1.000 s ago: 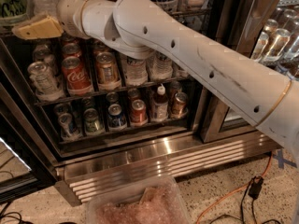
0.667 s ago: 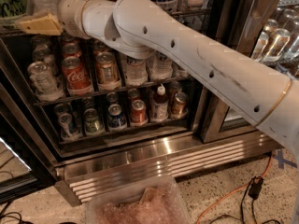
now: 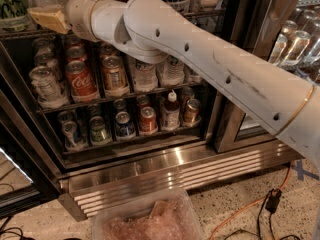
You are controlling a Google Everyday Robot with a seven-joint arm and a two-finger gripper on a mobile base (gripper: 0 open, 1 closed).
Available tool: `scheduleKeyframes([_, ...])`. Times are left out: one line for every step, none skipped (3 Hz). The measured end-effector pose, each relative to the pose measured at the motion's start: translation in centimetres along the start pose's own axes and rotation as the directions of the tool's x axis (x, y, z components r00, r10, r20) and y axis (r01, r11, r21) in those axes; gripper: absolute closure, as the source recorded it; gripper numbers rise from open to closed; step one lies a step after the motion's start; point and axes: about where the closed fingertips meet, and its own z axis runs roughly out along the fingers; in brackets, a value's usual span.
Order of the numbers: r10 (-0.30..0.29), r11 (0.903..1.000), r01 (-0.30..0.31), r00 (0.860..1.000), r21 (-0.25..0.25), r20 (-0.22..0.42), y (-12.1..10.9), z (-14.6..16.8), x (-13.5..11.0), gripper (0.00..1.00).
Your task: Pick water bottle from top shelf of fridge
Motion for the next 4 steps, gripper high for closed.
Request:
scheduleKeyframes([0.002,1.0000,-0.002,1.000,-0.001,-0.001,-0.18,0.02,-0.36,0.89])
scheduleKeyframes([0.002,1.0000,-0.002,1.000,-0.001,-0.001,-0.26,-0.06,-0.45,1.00])
scheduleKeyframes([0.012,0.9999,-0.012,1.000,-0.004,0.006,-0.22,-0.08,-0.43,1.00])
scheduleKeyframes([0.015,0.9998,-0.015,1.000,-0.011,0.020,-0.17,-0.08,-0.68,1.00])
